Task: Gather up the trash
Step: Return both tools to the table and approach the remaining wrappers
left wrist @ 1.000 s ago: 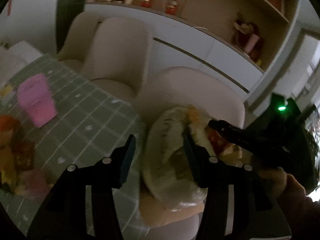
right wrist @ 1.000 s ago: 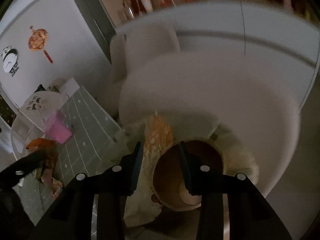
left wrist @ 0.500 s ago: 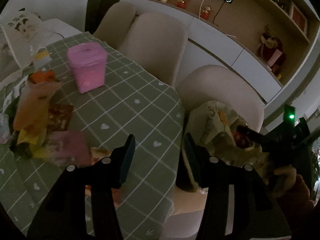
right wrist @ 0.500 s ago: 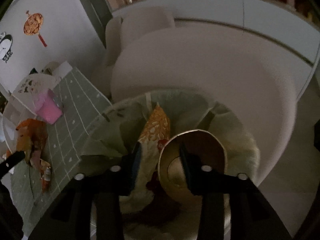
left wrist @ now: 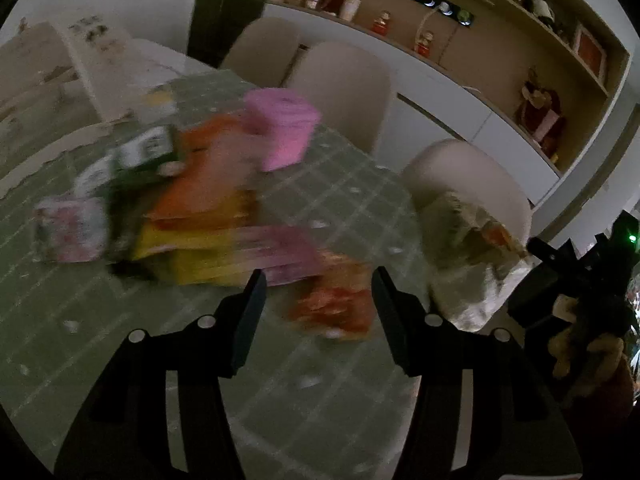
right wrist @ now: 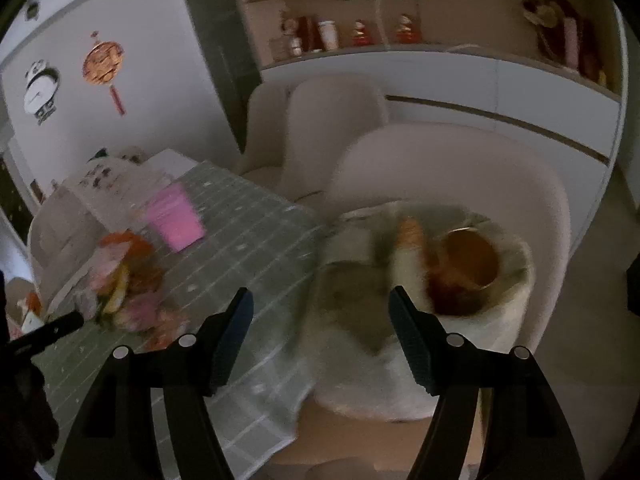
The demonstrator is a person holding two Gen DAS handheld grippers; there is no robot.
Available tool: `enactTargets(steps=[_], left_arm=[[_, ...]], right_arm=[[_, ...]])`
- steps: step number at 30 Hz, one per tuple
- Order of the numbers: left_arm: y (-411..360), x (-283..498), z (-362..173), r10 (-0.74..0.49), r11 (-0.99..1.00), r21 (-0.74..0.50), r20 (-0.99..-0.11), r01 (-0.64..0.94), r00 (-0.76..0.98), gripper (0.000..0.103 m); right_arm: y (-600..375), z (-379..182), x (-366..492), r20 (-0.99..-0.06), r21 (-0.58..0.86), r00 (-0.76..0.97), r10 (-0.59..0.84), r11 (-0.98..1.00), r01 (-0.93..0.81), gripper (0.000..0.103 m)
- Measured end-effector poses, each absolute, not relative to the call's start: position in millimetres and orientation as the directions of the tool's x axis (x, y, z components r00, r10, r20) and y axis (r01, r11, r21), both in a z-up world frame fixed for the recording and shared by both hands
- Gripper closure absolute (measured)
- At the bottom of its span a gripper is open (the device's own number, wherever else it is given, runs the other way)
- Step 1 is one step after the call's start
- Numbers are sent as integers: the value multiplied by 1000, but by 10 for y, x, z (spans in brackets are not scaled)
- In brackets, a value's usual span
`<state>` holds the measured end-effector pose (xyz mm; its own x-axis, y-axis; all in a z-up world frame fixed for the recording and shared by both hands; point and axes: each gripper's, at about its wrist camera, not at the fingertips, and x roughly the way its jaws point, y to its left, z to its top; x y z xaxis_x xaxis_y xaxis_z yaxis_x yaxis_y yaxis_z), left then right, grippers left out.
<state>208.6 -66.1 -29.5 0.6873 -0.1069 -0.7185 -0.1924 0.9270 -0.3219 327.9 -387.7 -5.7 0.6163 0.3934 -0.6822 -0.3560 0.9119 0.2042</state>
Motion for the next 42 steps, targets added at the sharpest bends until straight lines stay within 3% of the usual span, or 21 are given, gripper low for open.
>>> enactTargets(steps=[9, 15, 19, 26, 36, 42], left_arm=[[792, 1523, -449, -20, 932, -266, -717, -246, 697, 51], [1602, 1779, -625, -16, 950, -209, -771, -230, 636, 49], [1855, 2027, -718, -37, 959, -204, -776, -196, 629, 49], [1993, 2332, -1055, -164, 941, -302, -800, -151, 577, 50], [1347, 1717, -1033, -362, 889, -455, -762, -46, 537, 49], [1202, 1541, -900, -327, 913, -406, -778, -32, 536, 49]], right_arm=[[-2838, -149, 2564, -701, 213, 540, 466, 860, -464, 37], [-2349, -270, 2344, -718, 246, 488, 496, 837, -488, 50], [-2185, -340, 2305, -735, 222, 489, 470, 848, -481, 50], [-2288, -389, 2439, -760, 204, 536, 368, 918, -341, 50], [-2093, -794, 2723, -807, 180, 491, 327, 929, -323, 50], [-1950, -1050, 3042, -823, 167, 477, 309, 934, -317, 50]])
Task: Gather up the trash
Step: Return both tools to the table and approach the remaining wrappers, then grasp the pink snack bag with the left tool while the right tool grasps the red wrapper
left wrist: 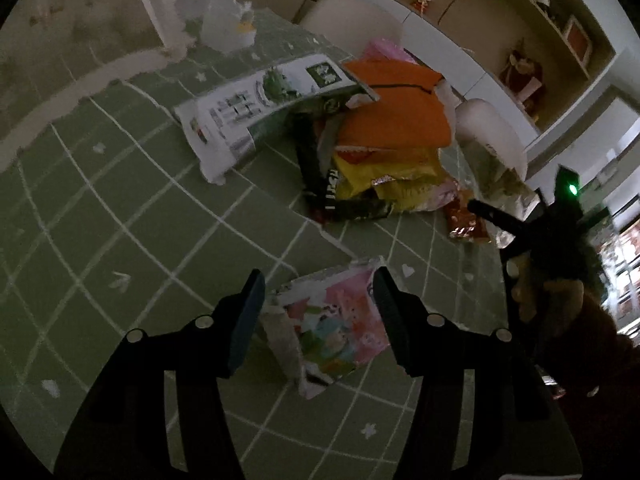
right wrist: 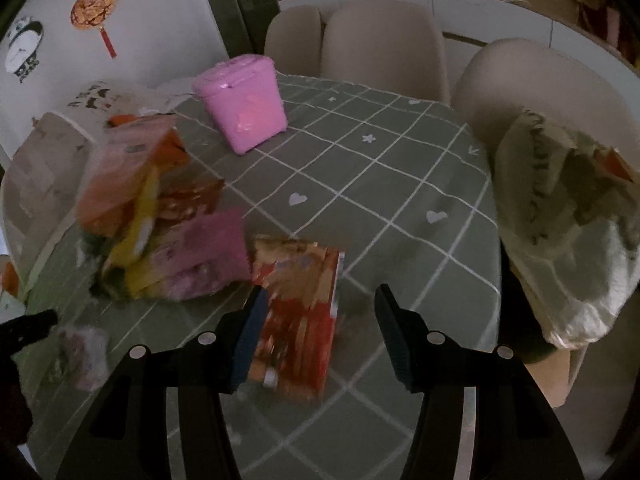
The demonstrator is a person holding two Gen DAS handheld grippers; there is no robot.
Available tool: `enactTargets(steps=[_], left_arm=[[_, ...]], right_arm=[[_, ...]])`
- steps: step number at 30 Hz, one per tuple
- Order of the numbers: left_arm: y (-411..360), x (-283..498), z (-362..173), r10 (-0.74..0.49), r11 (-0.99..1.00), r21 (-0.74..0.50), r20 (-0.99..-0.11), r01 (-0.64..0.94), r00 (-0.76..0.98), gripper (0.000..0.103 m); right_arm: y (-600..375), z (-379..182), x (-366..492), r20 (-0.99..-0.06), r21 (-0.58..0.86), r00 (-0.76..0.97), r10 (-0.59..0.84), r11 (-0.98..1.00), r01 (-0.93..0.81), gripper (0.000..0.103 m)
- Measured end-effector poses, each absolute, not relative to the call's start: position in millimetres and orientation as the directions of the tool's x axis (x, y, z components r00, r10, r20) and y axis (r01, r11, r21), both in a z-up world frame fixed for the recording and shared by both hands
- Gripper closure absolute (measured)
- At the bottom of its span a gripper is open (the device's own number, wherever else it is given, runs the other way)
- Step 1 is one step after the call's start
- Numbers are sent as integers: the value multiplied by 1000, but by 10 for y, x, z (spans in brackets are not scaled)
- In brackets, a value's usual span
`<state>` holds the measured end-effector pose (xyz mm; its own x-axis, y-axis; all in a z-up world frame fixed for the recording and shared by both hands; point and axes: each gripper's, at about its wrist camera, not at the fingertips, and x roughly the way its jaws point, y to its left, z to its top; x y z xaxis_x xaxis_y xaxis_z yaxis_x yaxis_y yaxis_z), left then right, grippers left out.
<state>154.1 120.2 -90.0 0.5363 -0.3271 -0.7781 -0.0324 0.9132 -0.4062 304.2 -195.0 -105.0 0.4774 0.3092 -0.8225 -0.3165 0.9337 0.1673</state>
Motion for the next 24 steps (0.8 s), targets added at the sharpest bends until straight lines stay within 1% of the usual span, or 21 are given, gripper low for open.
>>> enactTargets(steps=[1, 2, 3, 4, 5, 6, 8, 10, 12, 14, 17, 23, 24], left_arm=[[1207, 1526, -882, -319, 917, -397, -781, -32, 538, 49], [1213, 1528, -850, -311, 922, -387, -783, -30, 539, 49], [1224, 1533, -814, -309, 926, -377, -784, -18, 538, 49], [1216, 1535, -790, -310, 931, -366, -785, 2, 536, 49], [1201, 1544, -772, -312, 935, -353, -787, 26, 532, 49], [1162, 1567, -755, -318, 940, -335, -791, 65, 522, 49], [1079, 1605, -762, -320, 947, -293, -801, 134, 506, 49], [992, 1689, -833, -314, 949, -249, -826, 195, 469, 49], [914, 1747, -927, -294, 949, -211, -858, 233, 422, 49], [886, 1732, -970, -269, 954, -180, -870, 241, 413, 50], [901, 1671, -990, -238, 967, -171, -872, 190, 427, 49], [934, 1539, -1124, -157, 982, -188, -893, -31, 422, 50], [935, 1501, -1123, -141, 980, -188, -891, -69, 433, 52]], right_arm=[[-1937, -1084, 3084, -826, 176, 468, 314, 933, -315, 50], [-1924, -1118, 3136, -827, 206, 449, 340, 925, -320, 52], [-1912, -1128, 3161, -821, 248, 425, 381, 909, -336, 71], [-1885, -1123, 3168, -823, 265, 402, 401, 898, -353, 79], [-1863, -1101, 3150, -825, 251, 406, 393, 898, -361, 81], [-1832, -1040, 3097, -822, 217, 426, 378, 899, -380, 91], [-1814, -943, 2996, -819, 188, 439, 370, 895, -405, 92], [-1860, -826, 2862, -808, 188, 451, 379, 892, -412, 93], [-1942, -725, 2748, -799, 187, 469, 377, 896, -403, 93], [-2072, -608, 2610, -784, 202, 488, 384, 901, -384, 93], [-2235, -474, 2431, -767, 208, 516, 382, 908, -364, 93], [-2376, -391, 2176, -758, 225, 522, 390, 908, -352, 93], [-2387, -364, 2120, -753, 232, 524, 398, 906, -355, 93]])
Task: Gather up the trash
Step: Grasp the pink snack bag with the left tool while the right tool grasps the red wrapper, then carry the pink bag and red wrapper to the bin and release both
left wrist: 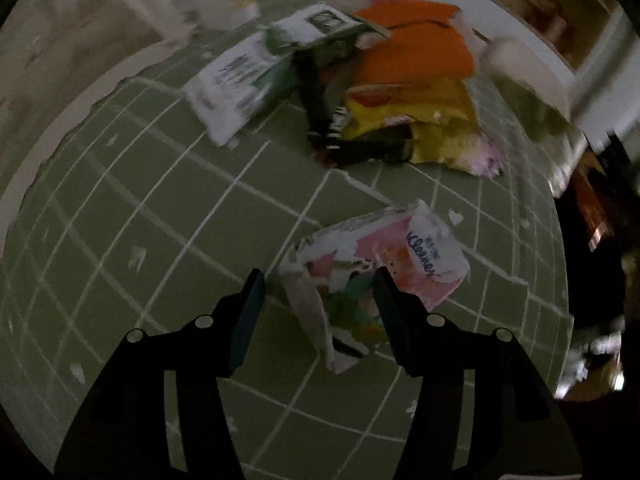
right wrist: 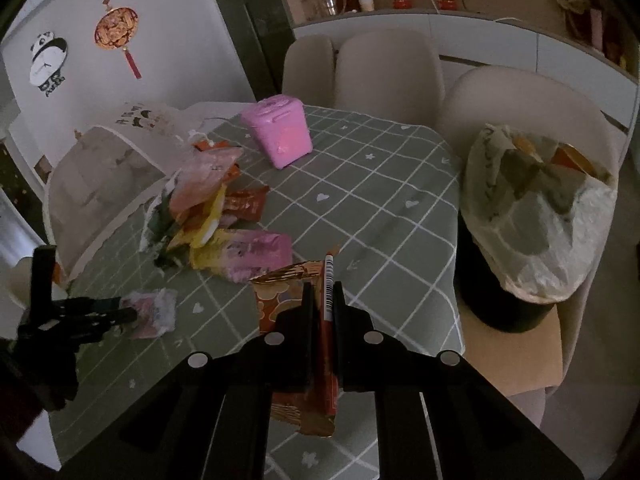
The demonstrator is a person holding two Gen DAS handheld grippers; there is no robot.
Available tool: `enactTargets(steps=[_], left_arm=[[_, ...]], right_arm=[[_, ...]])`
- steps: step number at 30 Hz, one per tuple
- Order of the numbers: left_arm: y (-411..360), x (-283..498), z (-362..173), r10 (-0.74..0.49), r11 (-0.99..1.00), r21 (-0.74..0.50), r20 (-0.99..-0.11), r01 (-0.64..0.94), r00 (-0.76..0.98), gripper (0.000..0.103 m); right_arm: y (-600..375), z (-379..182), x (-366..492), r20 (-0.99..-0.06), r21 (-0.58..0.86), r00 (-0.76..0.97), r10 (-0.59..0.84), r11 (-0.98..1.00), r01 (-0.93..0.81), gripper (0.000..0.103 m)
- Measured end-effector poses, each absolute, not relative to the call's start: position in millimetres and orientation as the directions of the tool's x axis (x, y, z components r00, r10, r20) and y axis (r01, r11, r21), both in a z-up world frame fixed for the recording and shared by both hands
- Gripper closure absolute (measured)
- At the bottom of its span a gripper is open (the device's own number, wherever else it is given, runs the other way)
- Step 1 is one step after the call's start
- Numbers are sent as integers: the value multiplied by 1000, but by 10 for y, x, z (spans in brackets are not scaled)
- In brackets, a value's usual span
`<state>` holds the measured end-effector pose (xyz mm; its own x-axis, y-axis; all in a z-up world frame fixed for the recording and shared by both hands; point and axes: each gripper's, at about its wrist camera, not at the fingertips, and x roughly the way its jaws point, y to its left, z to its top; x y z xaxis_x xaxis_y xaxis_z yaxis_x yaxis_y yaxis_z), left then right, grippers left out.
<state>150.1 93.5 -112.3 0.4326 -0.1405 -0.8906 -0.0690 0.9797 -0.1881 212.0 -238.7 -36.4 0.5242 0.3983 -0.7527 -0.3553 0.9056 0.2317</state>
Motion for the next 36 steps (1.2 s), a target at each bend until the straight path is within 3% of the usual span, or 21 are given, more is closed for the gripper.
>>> enactTargets(steps=[2, 3, 5, 21, 27, 36], left_arm=[[932, 1451, -1106, -91, 977, -166, -891, -135, 444, 74], [928, 1433, -1101, -94, 971, -180, -892, -156, 442, 94], [912, 1404, -1048, -121, 960, -221, -882, -174, 455, 97], [122, 1791, 473, -112, 970, -237, -650, -61, 751, 98], [-359, 2278, 598, -203, 956, -293, -610, 19, 766, 98], [-1368, 3270, 439, -293, 944, -313, -639, 107, 711, 98]], right_arm=[[-2402, -324, 2035, -744, 237, 530, 407, 903, -359, 93], [-2414, -304, 1998, -738, 244, 534, 413, 900, -360, 93], [-2431, -241, 1940, -722, 258, 543, 429, 895, -365, 93], [-2862, 425, 2089, -632, 190, 649, 423, 897, -400, 93], [-3143, 594, 2354, -617, 118, 693, 374, 914, -389, 93], [-3957, 704, 2832, -592, 97, 747, 302, 947, -306, 93]])
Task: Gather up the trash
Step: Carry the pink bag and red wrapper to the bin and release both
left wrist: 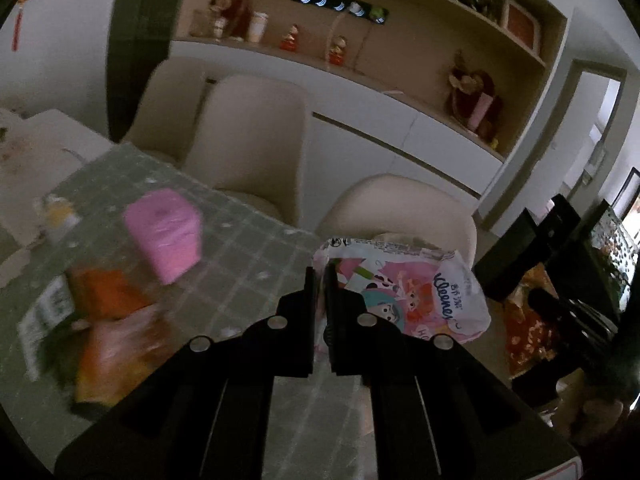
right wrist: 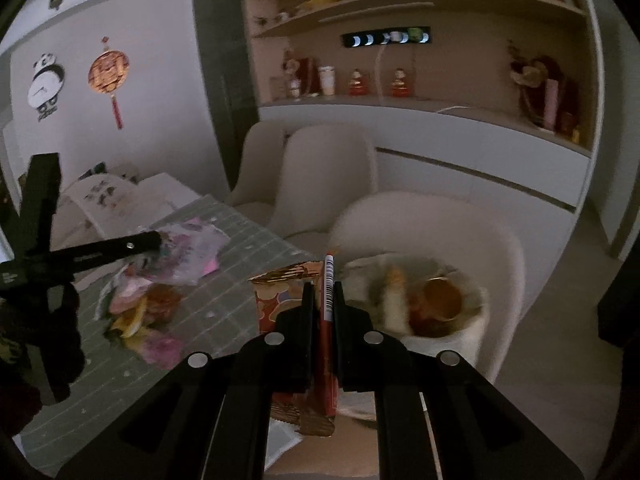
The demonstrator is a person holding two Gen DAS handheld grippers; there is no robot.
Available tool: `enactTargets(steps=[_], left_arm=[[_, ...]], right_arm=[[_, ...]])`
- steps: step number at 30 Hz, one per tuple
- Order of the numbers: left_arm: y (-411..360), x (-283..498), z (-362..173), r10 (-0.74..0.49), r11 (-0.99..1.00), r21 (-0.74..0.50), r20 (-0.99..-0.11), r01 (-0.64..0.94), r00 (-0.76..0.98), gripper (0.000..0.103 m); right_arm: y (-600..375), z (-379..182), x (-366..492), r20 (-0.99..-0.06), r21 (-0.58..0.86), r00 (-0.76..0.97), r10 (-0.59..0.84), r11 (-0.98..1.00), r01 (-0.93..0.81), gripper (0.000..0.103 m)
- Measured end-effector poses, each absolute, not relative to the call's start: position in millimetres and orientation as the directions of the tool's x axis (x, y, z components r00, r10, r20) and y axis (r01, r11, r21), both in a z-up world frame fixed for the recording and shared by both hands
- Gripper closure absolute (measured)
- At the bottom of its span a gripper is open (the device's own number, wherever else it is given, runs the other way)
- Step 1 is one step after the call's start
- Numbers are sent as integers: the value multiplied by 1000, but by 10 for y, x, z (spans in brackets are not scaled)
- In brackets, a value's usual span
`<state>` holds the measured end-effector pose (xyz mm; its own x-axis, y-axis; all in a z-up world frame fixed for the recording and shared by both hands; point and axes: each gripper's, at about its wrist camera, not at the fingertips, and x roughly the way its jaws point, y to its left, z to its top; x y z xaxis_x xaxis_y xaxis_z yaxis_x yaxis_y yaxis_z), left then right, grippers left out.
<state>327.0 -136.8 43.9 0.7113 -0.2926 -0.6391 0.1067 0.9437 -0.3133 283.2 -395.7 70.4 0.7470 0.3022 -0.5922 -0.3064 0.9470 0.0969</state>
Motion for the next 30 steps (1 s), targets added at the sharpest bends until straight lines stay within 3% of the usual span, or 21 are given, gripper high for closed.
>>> enactTargets(steps=[16, 28, 30], left_arm=[[-2707, 4405, 165, -299, 954, -241, -694, 179, 656, 98], [-3194, 4823, -394, -265, 964, -205, -768, 168, 583, 98], [-3218, 4832, -468, -270, 963, -212, -778, 167, 568, 93]], right_arm=[[-5250, 326, 3371, -601, 183, 762, 240, 970, -160, 93], [-5528, 174, 3562, -627, 189, 749, 215, 974, -122, 93], [-5528, 175, 3577, -626, 182, 749, 218, 974, -132, 93]])
